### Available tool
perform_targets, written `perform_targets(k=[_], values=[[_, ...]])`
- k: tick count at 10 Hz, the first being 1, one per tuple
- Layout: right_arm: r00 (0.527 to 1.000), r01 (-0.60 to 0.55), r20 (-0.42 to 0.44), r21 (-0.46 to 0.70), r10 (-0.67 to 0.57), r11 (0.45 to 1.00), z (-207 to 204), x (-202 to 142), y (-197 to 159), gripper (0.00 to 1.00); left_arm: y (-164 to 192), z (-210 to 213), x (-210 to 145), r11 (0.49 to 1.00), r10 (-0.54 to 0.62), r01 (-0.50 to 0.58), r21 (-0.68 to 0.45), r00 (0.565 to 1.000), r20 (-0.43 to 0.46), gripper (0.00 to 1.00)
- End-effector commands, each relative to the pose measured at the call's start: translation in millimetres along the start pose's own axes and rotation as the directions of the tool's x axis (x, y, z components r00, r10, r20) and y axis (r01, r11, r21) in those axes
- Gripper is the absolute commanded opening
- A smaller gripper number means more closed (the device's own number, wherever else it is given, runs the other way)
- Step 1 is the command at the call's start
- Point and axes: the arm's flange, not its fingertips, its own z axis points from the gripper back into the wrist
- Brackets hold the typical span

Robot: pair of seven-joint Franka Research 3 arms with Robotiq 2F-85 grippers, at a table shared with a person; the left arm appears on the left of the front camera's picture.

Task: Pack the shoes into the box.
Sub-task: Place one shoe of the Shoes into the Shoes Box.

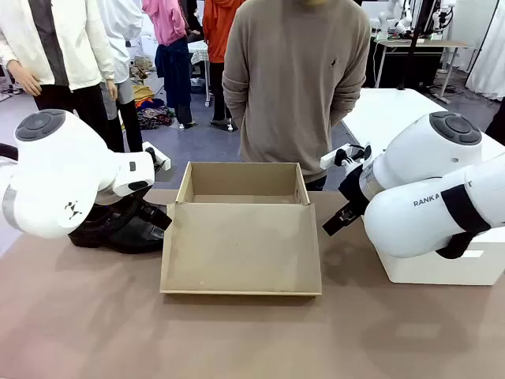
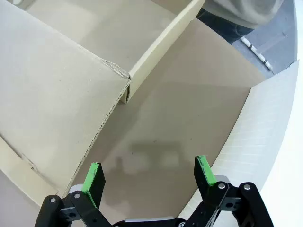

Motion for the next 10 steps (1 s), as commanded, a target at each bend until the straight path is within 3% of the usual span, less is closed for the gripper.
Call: perform_targets(k=[1, 10], values=[[1.0, 0.0, 0.001, 0.0, 0.0, 1.0, 0.1, 0.1, 0.0, 1.0, -0.1, -0.1, -0.1, 1.0, 0.0, 0.0, 0.0, 1.0, 0.0, 1.0], [1.0, 0.0, 0.001, 0.0, 0.0, 1.0, 0.1, 0.1, 0.0, 1.0, -0.1, -0.1, -0.1, 1.0, 0.0, 0.0, 0.0, 1.0, 0.0, 1.0]])
